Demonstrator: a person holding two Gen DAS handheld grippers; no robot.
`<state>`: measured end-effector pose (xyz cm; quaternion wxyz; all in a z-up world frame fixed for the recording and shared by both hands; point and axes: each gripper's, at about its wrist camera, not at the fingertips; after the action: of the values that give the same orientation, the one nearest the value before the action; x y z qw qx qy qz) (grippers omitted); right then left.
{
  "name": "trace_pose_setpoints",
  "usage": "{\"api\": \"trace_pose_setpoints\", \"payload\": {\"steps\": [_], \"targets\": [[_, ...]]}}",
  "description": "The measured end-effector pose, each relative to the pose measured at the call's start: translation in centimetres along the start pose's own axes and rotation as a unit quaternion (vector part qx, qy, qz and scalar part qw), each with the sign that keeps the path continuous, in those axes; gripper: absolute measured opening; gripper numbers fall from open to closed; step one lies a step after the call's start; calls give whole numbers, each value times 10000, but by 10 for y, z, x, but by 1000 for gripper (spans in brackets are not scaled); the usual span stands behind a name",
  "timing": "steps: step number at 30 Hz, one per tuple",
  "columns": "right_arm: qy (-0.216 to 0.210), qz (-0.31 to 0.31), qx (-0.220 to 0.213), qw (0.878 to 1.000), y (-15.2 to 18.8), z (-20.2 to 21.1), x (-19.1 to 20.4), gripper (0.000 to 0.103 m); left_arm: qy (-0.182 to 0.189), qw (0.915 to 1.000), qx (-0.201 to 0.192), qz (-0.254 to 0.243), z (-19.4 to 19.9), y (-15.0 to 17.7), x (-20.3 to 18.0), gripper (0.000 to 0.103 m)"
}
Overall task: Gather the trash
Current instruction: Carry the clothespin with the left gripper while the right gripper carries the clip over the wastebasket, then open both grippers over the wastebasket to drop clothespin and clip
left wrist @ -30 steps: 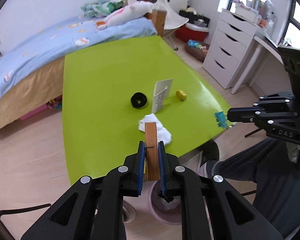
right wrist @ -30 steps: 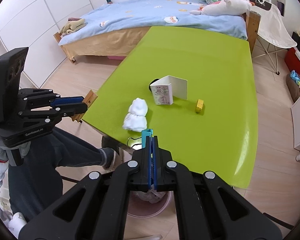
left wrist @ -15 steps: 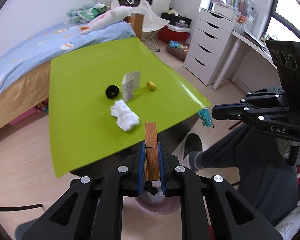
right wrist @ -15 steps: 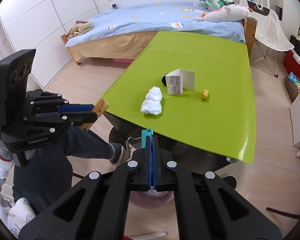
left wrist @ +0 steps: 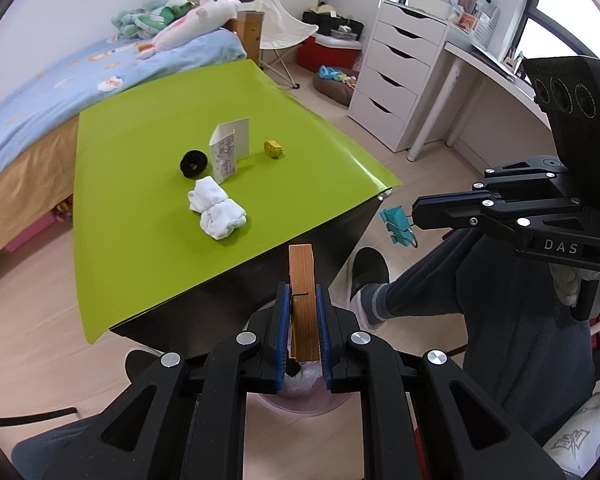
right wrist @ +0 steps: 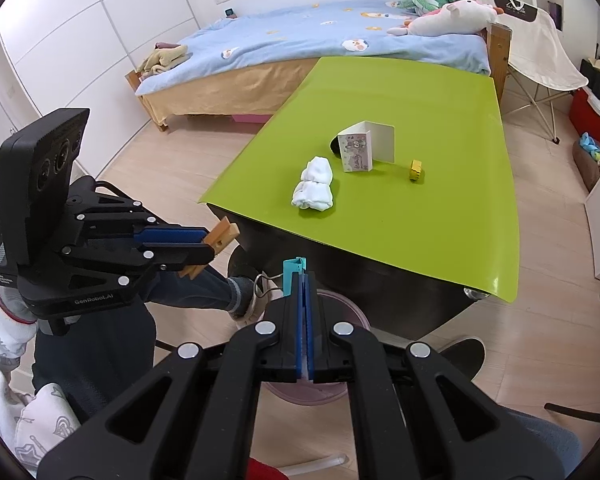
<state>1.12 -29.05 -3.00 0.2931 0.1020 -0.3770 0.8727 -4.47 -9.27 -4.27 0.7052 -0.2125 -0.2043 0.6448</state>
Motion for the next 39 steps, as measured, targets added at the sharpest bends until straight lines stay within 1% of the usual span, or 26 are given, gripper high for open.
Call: {"api": "trace_pose_setpoints", "payload": {"steps": [2, 3, 4, 5, 6, 8, 9, 10, 12, 13, 14, 23, 32, 35, 36, 37, 38, 39], "targets": [[-29, -21, -1, 10000, 1, -1, -1, 1, 12, 10000, 15, -7, -2, 0, -1, 15], [-45, -35, -1, 10000, 2, -1, -1, 1, 25, 10000, 23, -2, -2, 0, -1, 18], [-58, -46, 2, 10000, 2, -1, -1, 1, 26, 10000, 49, 11, -4, 0, 0, 25], [-62, -50, 5, 10000, 3, -2, -1, 1, 14, 10000, 51, 20, -5, 0, 0, 33], [-72, -55, 7, 10000, 3, -2, -1, 1, 15, 10000, 42, 43, -5, 0, 2, 49], [-89, -66, 9, 9999, 4, -3, -1, 1, 27, 9999, 38, 120, -6, 0, 5, 61], [-97, -66, 9, 9999, 4, -3, 0, 1, 9, 9999, 16, 146, -6, 0, 5, 77], [-99, -62, 11, 9999, 4, -3, 0, 1, 29, 9998, -67, 202, -3, 1, 7, 86], [-100, -66, 9, 9999, 5, -3, 0, 1, 29, 9997, -121, 229, -1, 0, 9, 86], [-98, -67, 10, 9999, 5, -3, 0, 1, -5, 9996, -127, 264, -1, -1, 10, 93], [-106, -63, 14, 9999, 5, -3, 0, 1, -19, 9994, -172, 308, 1, -1, 12, 95], [-148, -31, 81, 9999, 8, -8, 5, 1, -111, 9984, -264, 490, 10, -1, 24, 95], [-259, 60, 122, 9996, 5, -12, 10, 1, -153, 9975, -254, 634, 15, 3, 34, 95], [-292, 136, 166, 9993, 5, -17, 12, 4, -150, 9974, -275, 656, 16, 3, 35, 95], [-272, 143, 182, 9994, 6, -18, 12, 8, -151, 9973, -277, 657, 16, 2, 36, 95], [-227, 140, 187, 9995, 6, -20, 11, 36, -154, 9973, -279, 658, 16, 3, 35, 95], [-174, 125, 158, 9996, 7, -20, 10, 73, -152, 9973, -278, 660, 16, 3, 36, 95], [-160, 105, 98, 9998, 7, -19, 10, 81, -150, 9973, -277, 657, 16, 3, 36, 95]]}}
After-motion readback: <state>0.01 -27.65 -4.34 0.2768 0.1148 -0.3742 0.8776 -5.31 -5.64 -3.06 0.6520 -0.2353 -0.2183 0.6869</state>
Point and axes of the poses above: each gripper's, at about its wrist camera, not at the fingertips, and z roughly against the way its jaws point, x to its left, y to its underside, and after that the axes turned 12 degrees about -y, right-handed
